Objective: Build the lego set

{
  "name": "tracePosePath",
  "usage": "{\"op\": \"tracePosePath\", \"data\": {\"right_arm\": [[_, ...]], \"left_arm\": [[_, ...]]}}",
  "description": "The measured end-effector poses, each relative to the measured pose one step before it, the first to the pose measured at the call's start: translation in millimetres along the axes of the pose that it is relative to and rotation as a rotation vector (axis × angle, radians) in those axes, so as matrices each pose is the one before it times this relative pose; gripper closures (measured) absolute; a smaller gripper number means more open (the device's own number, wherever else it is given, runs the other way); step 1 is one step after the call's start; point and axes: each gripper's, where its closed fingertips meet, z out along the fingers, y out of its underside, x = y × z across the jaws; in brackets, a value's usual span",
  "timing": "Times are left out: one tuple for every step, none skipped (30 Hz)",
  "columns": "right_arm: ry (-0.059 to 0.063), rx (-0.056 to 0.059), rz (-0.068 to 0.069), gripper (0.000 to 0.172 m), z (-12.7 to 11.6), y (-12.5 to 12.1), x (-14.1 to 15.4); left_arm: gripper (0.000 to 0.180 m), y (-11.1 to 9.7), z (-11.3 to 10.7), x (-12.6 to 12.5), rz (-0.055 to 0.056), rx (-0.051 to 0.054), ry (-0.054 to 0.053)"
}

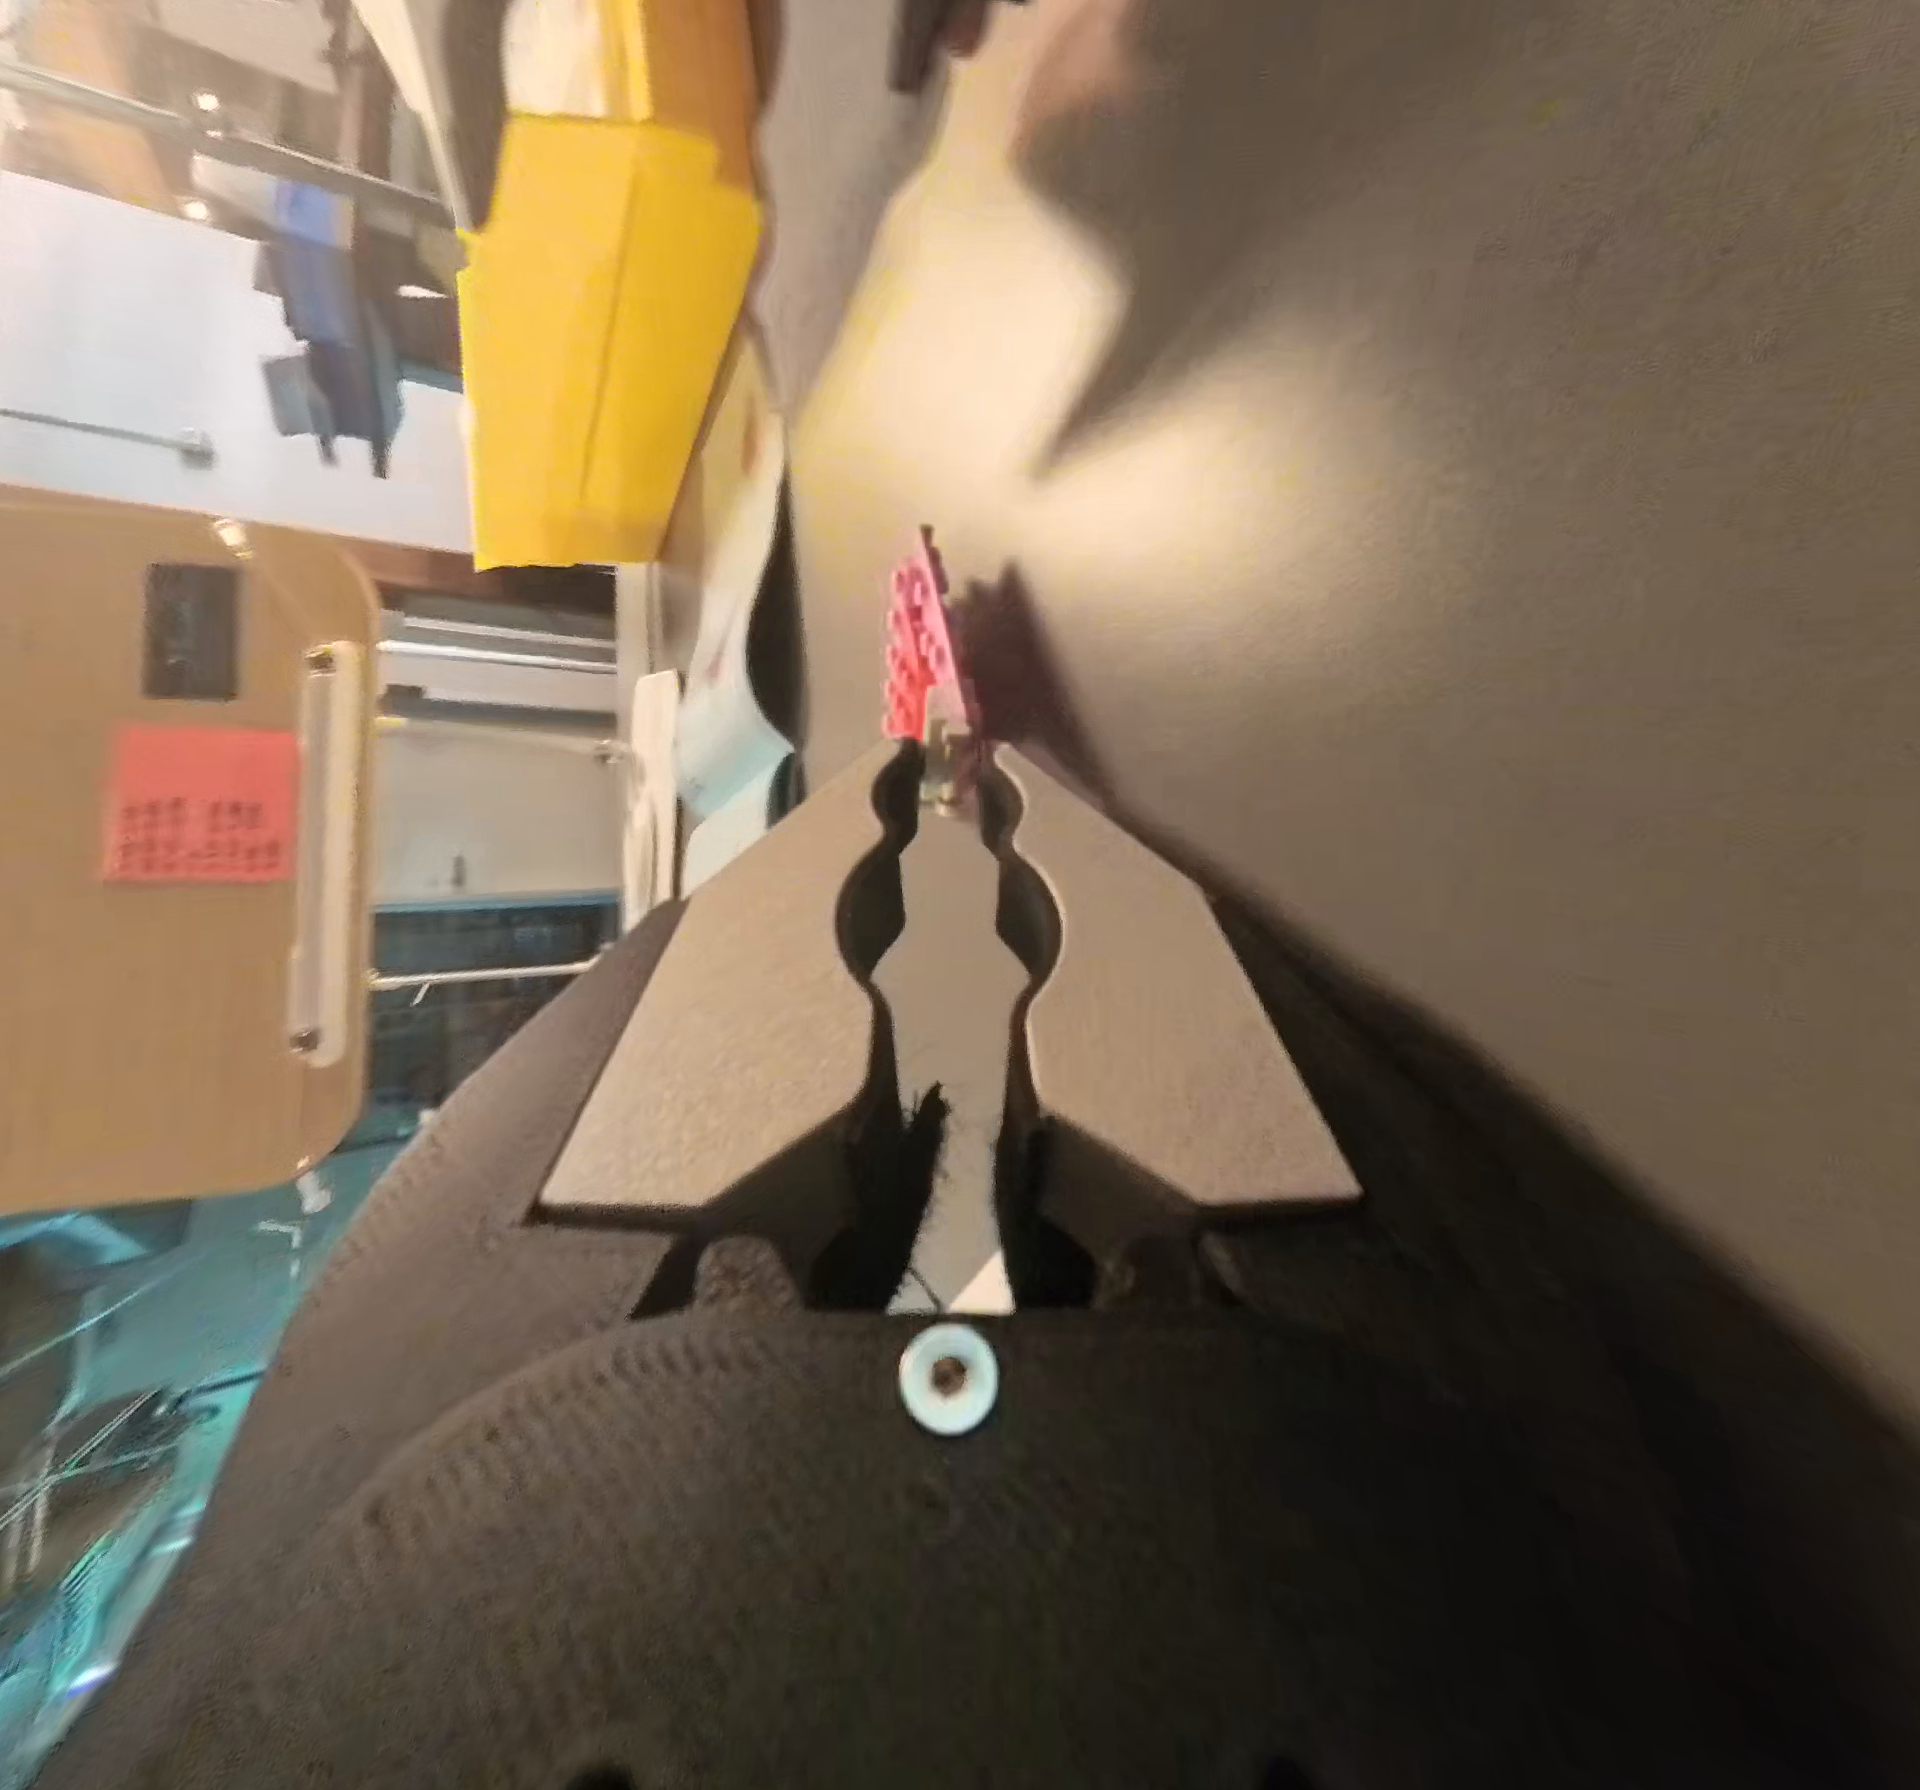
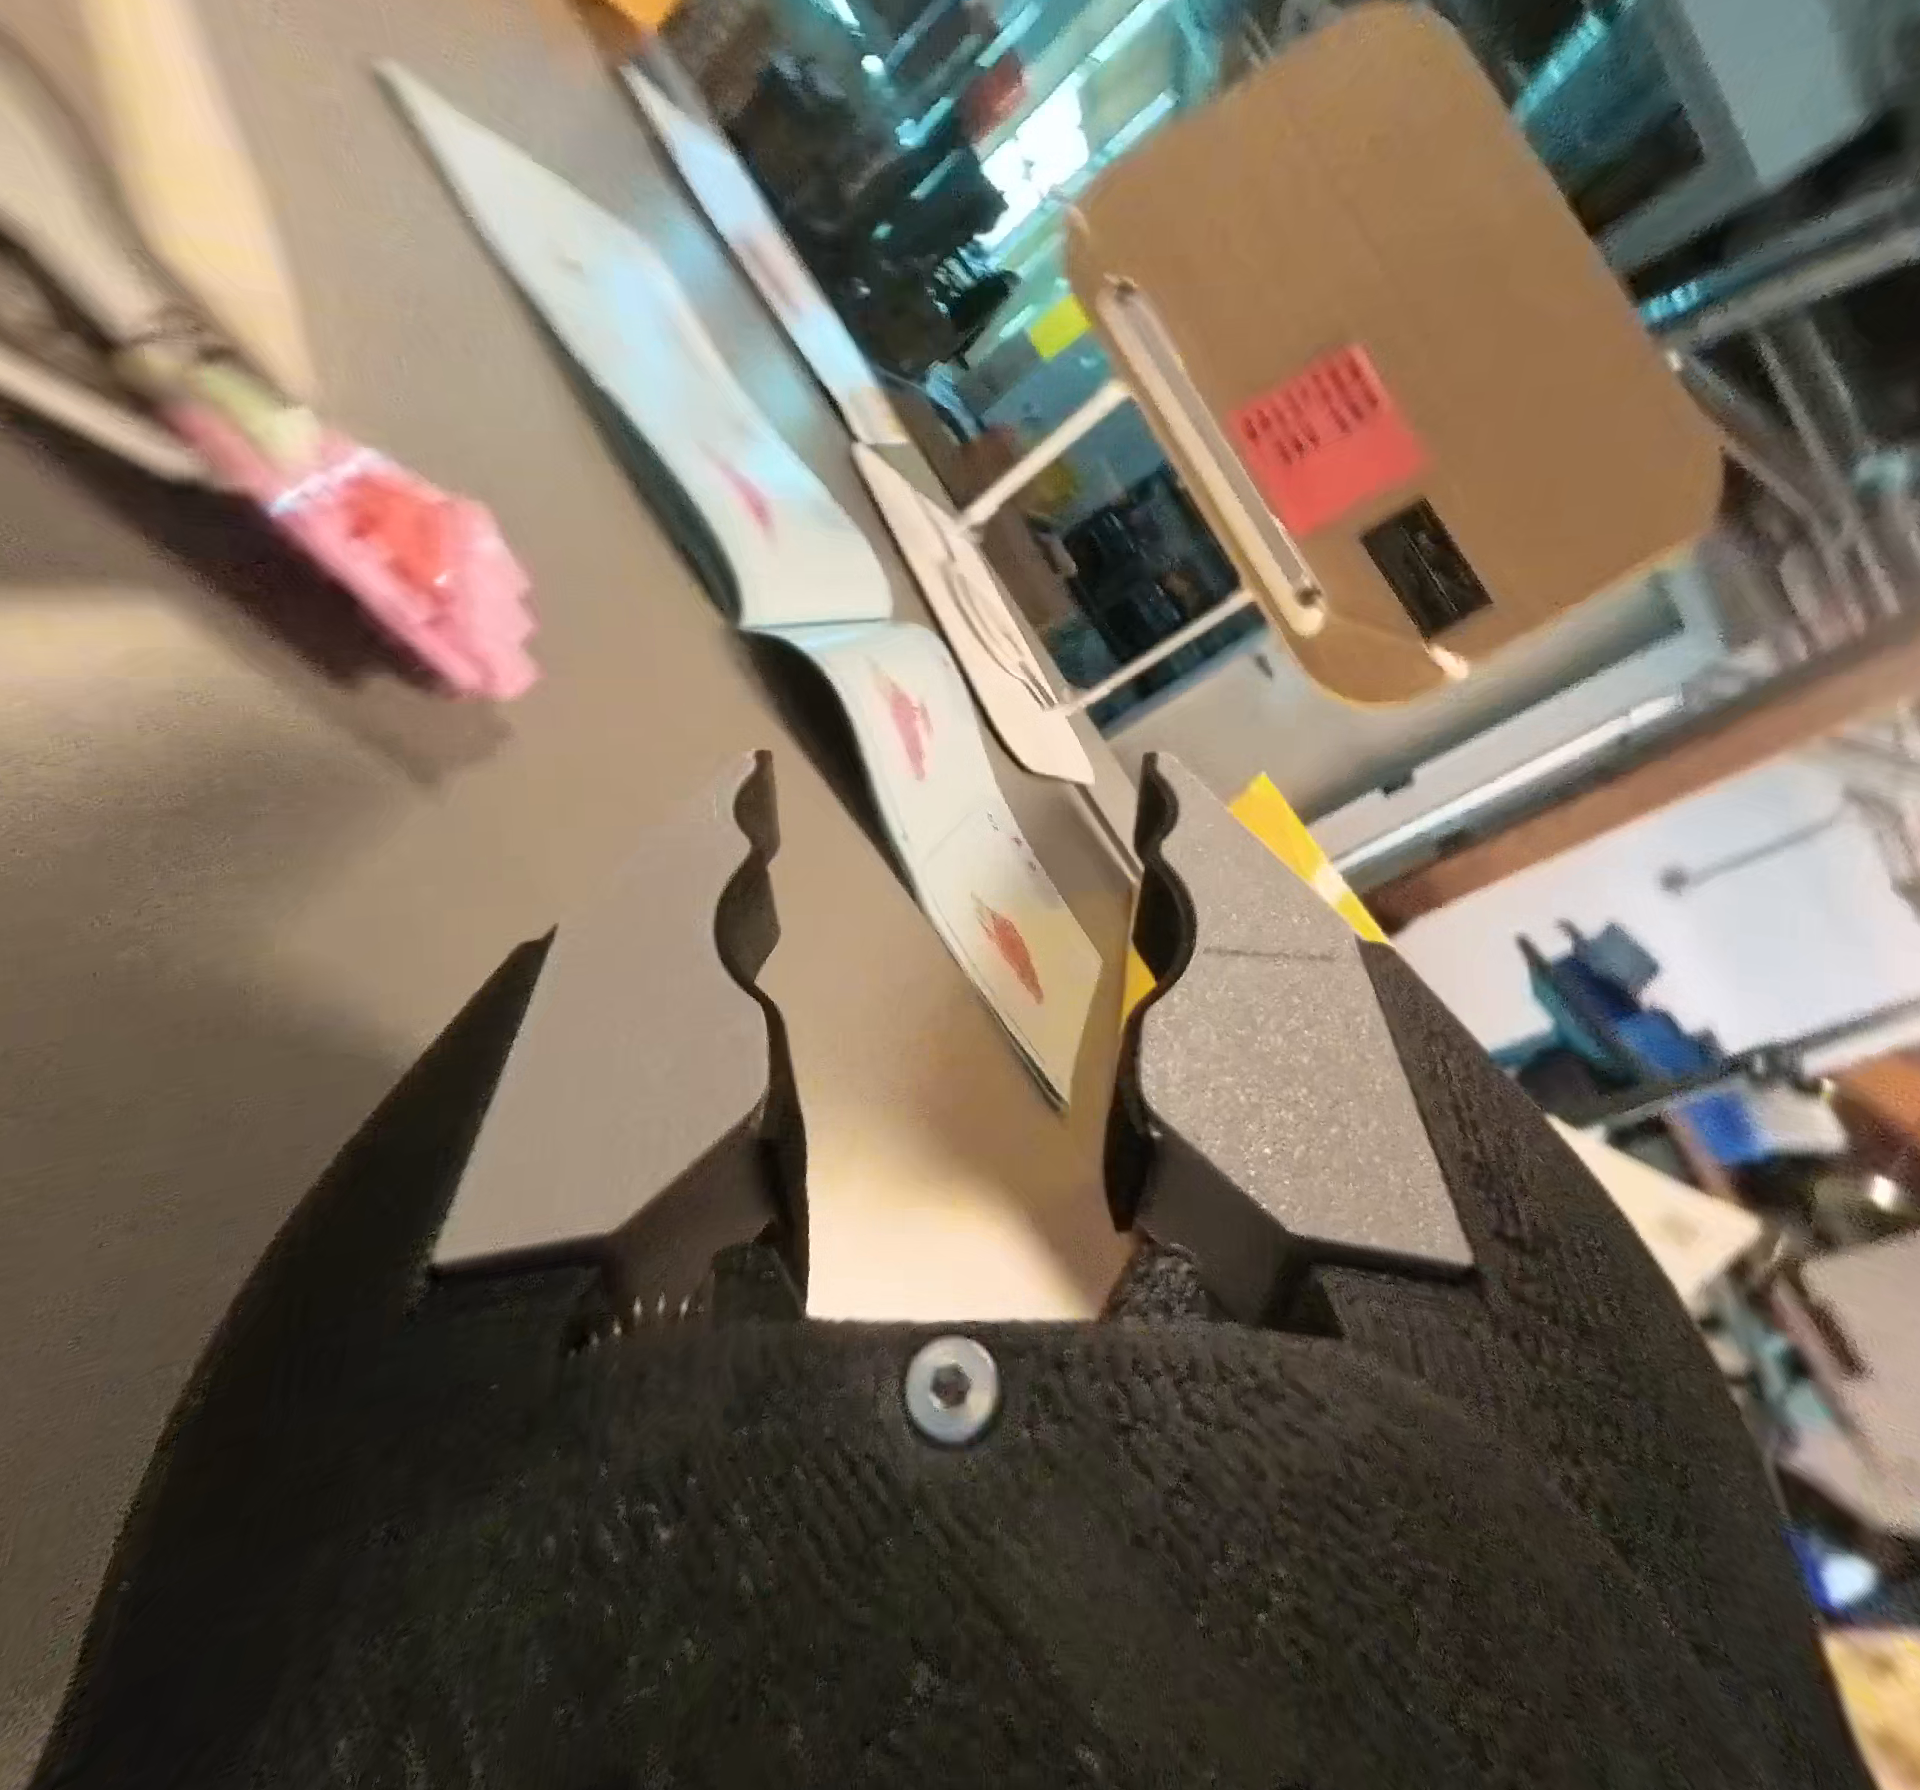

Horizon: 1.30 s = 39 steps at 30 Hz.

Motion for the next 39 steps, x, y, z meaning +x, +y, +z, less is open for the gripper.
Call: {"op": "tracePosePath", "data": {"right_arm": [[0.0296, -0.0055, 0.0527, 0.103, 0.06, 2.6, 9.33], [0.0279, 0.0017, 0.0471, 0.104, 0.33, 1.6, 8.27], [0.0197, 0.0001, 0.0414, 0.105, 0.64, 2.05, 6.39], [0.0173, -0.0062, 0.0354, 0.105, 0.82, 2.46, 5.6], [0.016, -0.0004, 0.0353, 0.105, 0.5, 1.18, 5.23], [0.0178, 0.0047, 0.0369, 0.105, 0.15, 0.21, 5.68], [0.0214, 0.0021, 0.036, 0.105, -0.04, 0.54, 6.16], [0.0166, 0.0005, 0.0382, 0.106, -0.05, 0.94, 5.74], [0.0077, -0.0018, 0.0432, 0.11, -0.06, 1.22, 4.52], [0.0081, 0.0, 0.0457, 0.113, -0.11, 0.86, 4.94], [0.0155, 0.007, 0.0452, 0.117, -0.18, -0.22, 6.1], [0.0246, 0.0131, 0.0441, 0.123, -0.17, -0.97, 7.77], [0.0325, 0.0124, 0.0417, 0.128, 0.34, -0.54, 9.19], [0.0364, 0.0109, 0.0362, 0.131, 1.12, -0.31, 9.92], [0.0379, 0.012, 0.0292, 0.137, 1.86, -0.07, 10.14], [0.0416, 0.0119, 0.0214, 0.144, 2.6, 0.16, 10.73], [0.0433, 0.0094, 0.0116, 0.151, 3.5, 0.64, 10.73], [0.0352, 0.0066, 0.0029, 0.155, 4.46, 0.89, 9.27], [0.0211, 0.0116, -0.0035, 0.157, 4.8, -0.06, 6.3], [0.0062, 0.0192, -0.0083, 0.16, 4.85, -1.45, 3.04], [-0.0061, 0.0196, -0.0103, 0.161, 4.4, -1.67, 0.15], [-0.0143, 0.0184, -0.012, 0.164, 3.79, -1.69, -1.72], [-0.0192, 0.0193, -0.0175, 0.166, 2.77, -1.98, -2.62], [-0.0153, 0.0196, -0.0231, 0.168, 1.62, -2.32, -1.63], [-0.0061, 0.0177, -0.0237, 0.169, 0.75, -1.85, 0.57], [0.0006, 0.0125, -0.0172, 0.17, 0.25, -0.81, 2.66], [0.0061, 0.0084, -0.0087, 0.17, -0.16, -0.12, 4.08], [0.0027, 0.0084, -0.0051, 0.171, -0.43, -0.14, 3.82], [-0.002, 0.0072, -0.0053, 0.171, -0.55, 0.12, 3.13], [-0.0027, 0.0052, -0.0068, 0.172, -0.3, 0.47, 2.84], [-0.0033, 0.0037, -0.0063, 0.172, 0.0, 0.84, 2.62], [-0.0029, 0.0038, -0.0041, 0.172, 0.4, 0.96, 2.59], [-0.0033, 0.0039, -0.0002, 0.172, 0.43, 0.87, 2.29], [-0.0045, 0.0036, 0.0031, 0.172, 0.68, 0.85, 1.76], [-0.0058, 0.0036, 0.0048, 0.172, 0.61, 0.7, 1.19], [-0.0067, 0.003, 0.0063, 0.172, 0.67, 0.61, 0.75], [-0.0062, 0.0023, 0.0058, 0.172, 0.71, 0.5, 0.27], [-0.0037, 0.0017, 0.0043, 0.172, 0.74, 0.49, 0.47], [-0.0023, 0.0009, 0.0048, 0.172, 0.76, 0.49, 0.53]], "left_arm": [[0.171, -0.5, 0.79, 3.2, 0.0067, 0.001, 0.0155], [0.17, -0.26, 0.38, 2.29, 0.0172, 0.0, 0.0083], [0.17, -0.13, 0.01, 0.21, 0.008, 0.0008, -0.003], [0.17, -0.04, -0.24, 0.17, -0.0085, 0.0005, 0.0035], [0.169, -0.02, -0.34, 0.1, -0.0222, 0.0032, 0.0077], [0.165, 0.06, -0.93, -1.29, -0.0248, 0.0041, 0.0006], [0.16, 0.0, -1.43, -1.51, -0.025, 0.0063, 0.0035], [0.155, -1.06, -1.87, -0.9, -0.0382, 0.014, 0.0122], [0.149, -3.16, -2.04, -0.01, -0.0622, 0.0288, 0.0236], [0.143, -7.09, -2.77, 3.39, -0.0988, 0.0534, 0.0578], [0.134, -10.49, -3.89, 5.84, -0.1282, 0.0675, 0.09], [0.126, -10.4, -3.71, 3.65, -0.121, 0.0612, 0.0766], [0.122, -7.98, -3.13, -0.67, -0.0862, 0.0443, 0.0379], [0.121, -6.44, -2.86, -2.75, -0.0458, 0.033, 0.0077], [0.122, -6.49, -2.35, -3.37, -0.0193, 0.0302, -0.0088], [0.125, -5.54, -1.25, -5.41, -0.0078, 0.0187, -0.0278], [0.13, -3.87, 0.68, -8.42, -0.0007, -0.001, -0.0453], [0.133, -2.79, 3.16, -8.56, 0.005, -0.018, -0.0385], [0.133, -2.5, 5.52, -7.05, 0.0053, -0.0287, -0.0225], [0.134, -3.46, 7.28, -8.26, 0.0009, -0.0316, -0.0261], [0.134, -4.48, 8.83, -9.02, -0.0016, -0.0338, -0.0252], [0.134, -5.52, 10.13, -8.87, -0.0052, -0.0337, -0.0174], [0.135, -7.09, 11.19, -9.16, -0.0118, -0.0253, -0.0157], [0.135, -7.9, 12.53, -8.65, -0.0201, -0.0174, -0.0082], [0.135, -8.08, 13.73, -6.09, -0.0213, -0.0103, 0.0086], [0.135, -6.68, 14.64, -4.5, -0.0177, -0.0119, 0.0172], [0.136, -4.92, 15.47, -4.89, -0.0107, -0.0149, 0.0113], [0.138, -3.82, 15.6, -4.11, -0.0042, -0.0131, 0.0128], [0.139, -2.39, 15.8, -2.69, 0.0, -0.0153, 0.0188], [0.142, 0.04, 15.64, -3.29, -0.0008, -0.0232, 0.0128], [0.142, 1.27, 14.92, -2.3, -0.0004, -0.0286, 0.0167], [0.143, 0.1, 13.24, -1.0, 0.0012, -0.0185, 0.0215], [0.143, -0.37, 11.24, -1.82, -0.0042, -0.0125, 0.0134], [0.143, -0.75, 9.21, -0.71, -0.0045, -0.0084, 0.0184], [0.143, -1.35, 7.36, -1.56, -0.0094, -0.0015, 0.0138], [0.142, -0.23, 6.09, -3.12, -0.0102, -0.0055, 0.0067], [0.138, 1.26, 5.57, -3.05, -0.0138, -0.0141, 0.0109], [0.134, 1.27, 5.17, -1.86, -0.0228, -0.0116, 0.0216], [0.13, -0.23, 4.12, 0.43, -0.026, 0.0008, 0.0372]]}}
